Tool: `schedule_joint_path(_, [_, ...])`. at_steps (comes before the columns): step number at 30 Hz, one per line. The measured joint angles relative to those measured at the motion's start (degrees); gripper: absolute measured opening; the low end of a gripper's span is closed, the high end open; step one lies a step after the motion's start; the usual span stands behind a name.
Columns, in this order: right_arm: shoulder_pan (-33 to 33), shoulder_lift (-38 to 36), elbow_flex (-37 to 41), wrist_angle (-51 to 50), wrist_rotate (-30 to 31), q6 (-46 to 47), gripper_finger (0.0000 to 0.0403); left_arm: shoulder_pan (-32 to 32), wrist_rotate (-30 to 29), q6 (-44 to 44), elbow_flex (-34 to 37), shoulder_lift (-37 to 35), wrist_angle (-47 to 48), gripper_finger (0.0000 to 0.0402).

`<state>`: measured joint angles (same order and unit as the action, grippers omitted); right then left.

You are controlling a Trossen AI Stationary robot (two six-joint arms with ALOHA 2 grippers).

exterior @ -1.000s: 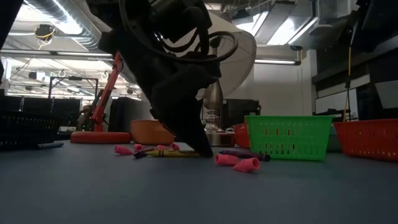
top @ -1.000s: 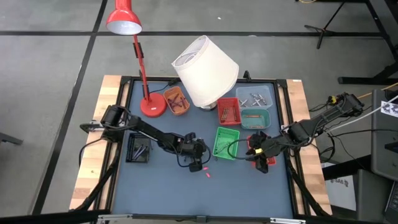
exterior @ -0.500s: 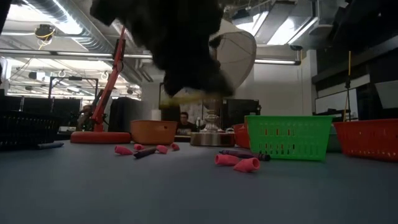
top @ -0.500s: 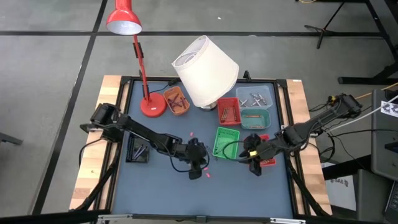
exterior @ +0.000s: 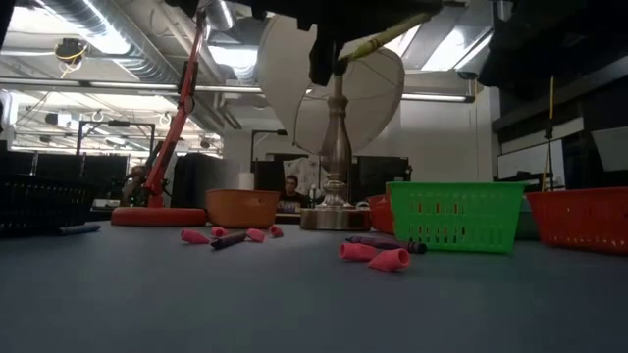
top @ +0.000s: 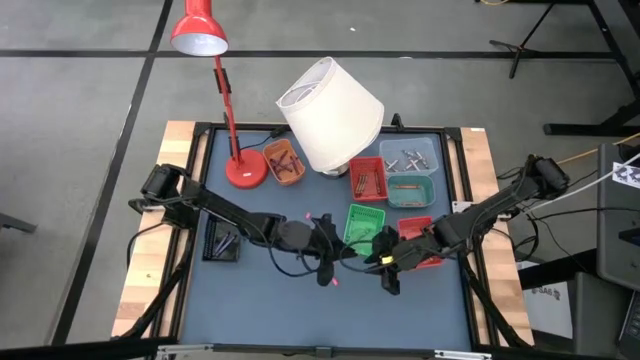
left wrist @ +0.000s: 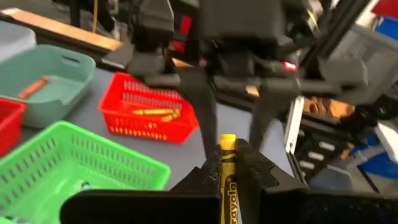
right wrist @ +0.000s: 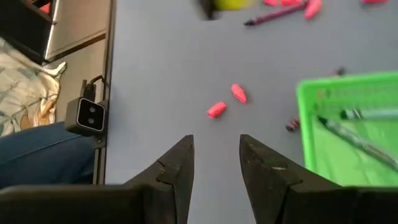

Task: Sort crayons
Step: Put the yellow crayon into the bottom dark orange bin

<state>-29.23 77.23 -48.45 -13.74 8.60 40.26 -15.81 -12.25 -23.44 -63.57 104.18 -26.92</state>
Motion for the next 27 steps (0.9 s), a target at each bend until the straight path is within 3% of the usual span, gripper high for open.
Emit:
schedule_joint_path(4, [-0.1,2.0,0.0,6.2,2.5,-5.0,0.0127,0.0,-0.9,0.0,0.0,0.0,-2.0,0.0006])
schedule_joint_path(11, [0.0,3.1,0.0,13.1,13.9,-11.9,0.0127,-0.2,-1.2,0.0,0.0,0.0,-3.4,0.0006])
schedule_joint_path(27, [0.0,3.1,0.0,22.4,14.4,-17.8,0.0127,-0.1,-2.0,0.1,0.0,-0.1,-7.5,0.0006])
